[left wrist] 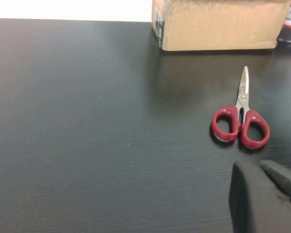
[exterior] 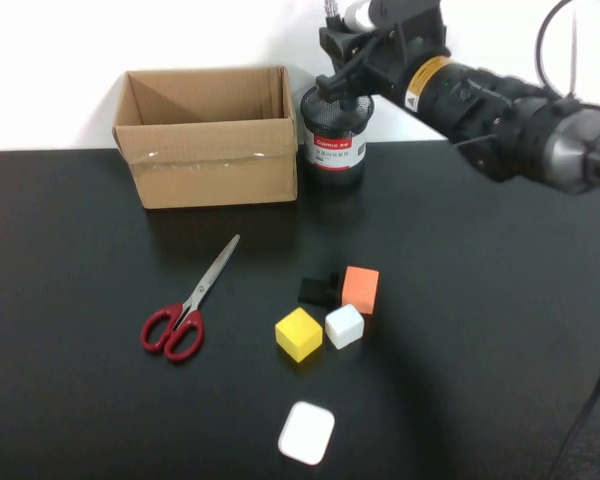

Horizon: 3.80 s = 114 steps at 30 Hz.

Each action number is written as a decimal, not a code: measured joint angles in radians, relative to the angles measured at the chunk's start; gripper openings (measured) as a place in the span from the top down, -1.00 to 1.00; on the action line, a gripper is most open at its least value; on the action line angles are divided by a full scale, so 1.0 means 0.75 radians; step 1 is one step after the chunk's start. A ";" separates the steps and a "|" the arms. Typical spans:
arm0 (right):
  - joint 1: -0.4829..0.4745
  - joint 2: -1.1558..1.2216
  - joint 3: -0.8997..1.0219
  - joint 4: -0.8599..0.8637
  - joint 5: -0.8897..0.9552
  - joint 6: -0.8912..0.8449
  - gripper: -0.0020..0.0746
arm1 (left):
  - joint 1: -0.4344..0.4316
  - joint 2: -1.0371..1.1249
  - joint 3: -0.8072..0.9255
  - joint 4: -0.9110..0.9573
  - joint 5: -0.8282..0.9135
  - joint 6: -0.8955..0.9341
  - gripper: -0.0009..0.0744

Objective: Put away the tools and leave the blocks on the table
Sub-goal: Place the picked object into the round holder, then pick up the scissors from the table

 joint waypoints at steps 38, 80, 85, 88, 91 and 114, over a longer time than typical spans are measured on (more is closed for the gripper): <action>0.096 -0.568 -0.041 -0.273 1.101 0.244 0.94 | 0.000 0.000 0.000 0.000 0.000 0.000 0.99; -0.101 -1.817 0.573 -0.006 1.862 -0.101 0.97 | 0.000 0.000 0.000 0.000 0.000 0.000 0.99; -0.270 -2.025 0.575 0.003 1.907 -0.037 0.97 | 0.003 0.000 0.000 0.000 0.000 0.000 0.99; -0.347 -2.145 0.637 0.092 1.882 -0.035 0.97 | 0.003 0.000 0.000 0.000 0.000 0.000 0.99; -0.412 -2.293 0.811 0.265 1.770 -0.135 0.97 | 0.003 0.000 0.000 0.000 0.000 0.000 0.99; -0.544 -2.864 2.217 0.835 0.948 -0.729 0.97 | 0.003 0.000 0.000 0.000 0.000 0.000 0.99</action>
